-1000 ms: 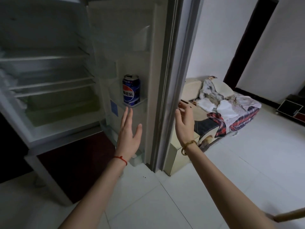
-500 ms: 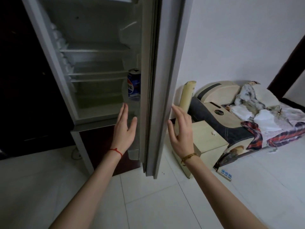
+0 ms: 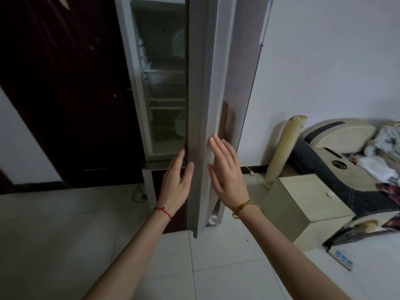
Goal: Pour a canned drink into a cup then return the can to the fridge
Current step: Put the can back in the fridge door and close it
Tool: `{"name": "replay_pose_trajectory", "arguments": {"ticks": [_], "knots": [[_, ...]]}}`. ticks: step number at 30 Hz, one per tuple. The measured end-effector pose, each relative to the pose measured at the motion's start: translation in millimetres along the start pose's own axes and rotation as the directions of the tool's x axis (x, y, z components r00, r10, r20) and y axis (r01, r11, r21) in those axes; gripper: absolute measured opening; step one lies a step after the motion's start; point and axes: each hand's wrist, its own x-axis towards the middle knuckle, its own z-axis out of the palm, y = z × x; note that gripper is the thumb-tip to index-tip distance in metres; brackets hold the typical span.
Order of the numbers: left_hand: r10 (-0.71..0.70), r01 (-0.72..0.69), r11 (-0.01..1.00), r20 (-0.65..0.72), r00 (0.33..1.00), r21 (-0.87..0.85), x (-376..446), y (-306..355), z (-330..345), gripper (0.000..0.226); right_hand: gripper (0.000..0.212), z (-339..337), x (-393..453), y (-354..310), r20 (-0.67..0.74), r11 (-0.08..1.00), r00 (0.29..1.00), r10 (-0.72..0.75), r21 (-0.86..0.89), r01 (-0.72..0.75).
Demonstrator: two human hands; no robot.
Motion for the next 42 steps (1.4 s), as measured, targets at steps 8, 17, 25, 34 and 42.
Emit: {"name": "replay_pose_trajectory", "arguments": {"ticks": [8,17,25,34,42], "knots": [[-0.01,0.01,1.0,0.033,0.999,0.012,51.6,-51.1,-70.9,0.058,0.057,72.0,61.1,-35.1,0.012,0.999,1.0,-0.019,0.043,0.018],[-0.054,0.049,0.998,0.111,0.992,0.048,115.5,-92.2,-128.3,0.057,0.06,146.7,126.7,-45.8,0.108,0.999,0.994,-0.007,-0.045,0.012],[-0.097,0.088,0.994,0.145,0.985,0.067,190.7,-134.9,-163.1,0.058,0.063,197.1,179.9,-40.0,0.199,0.998,0.98,-0.006,-0.058,0.017],[-0.032,0.019,0.99,0.086,0.996,0.143,251.0,-168.8,-180.2,0.063,0.066,248.5,235.7,-12.9,0.246,0.995,0.968,-0.039,-0.079,0.06],[0.026,-0.034,0.953,0.031,0.999,0.3,310.1,-195.7,-184.7,0.065,0.062,285.5,275.5,16.8,0.264,0.991,0.962,-0.066,-0.093,0.093]]}}
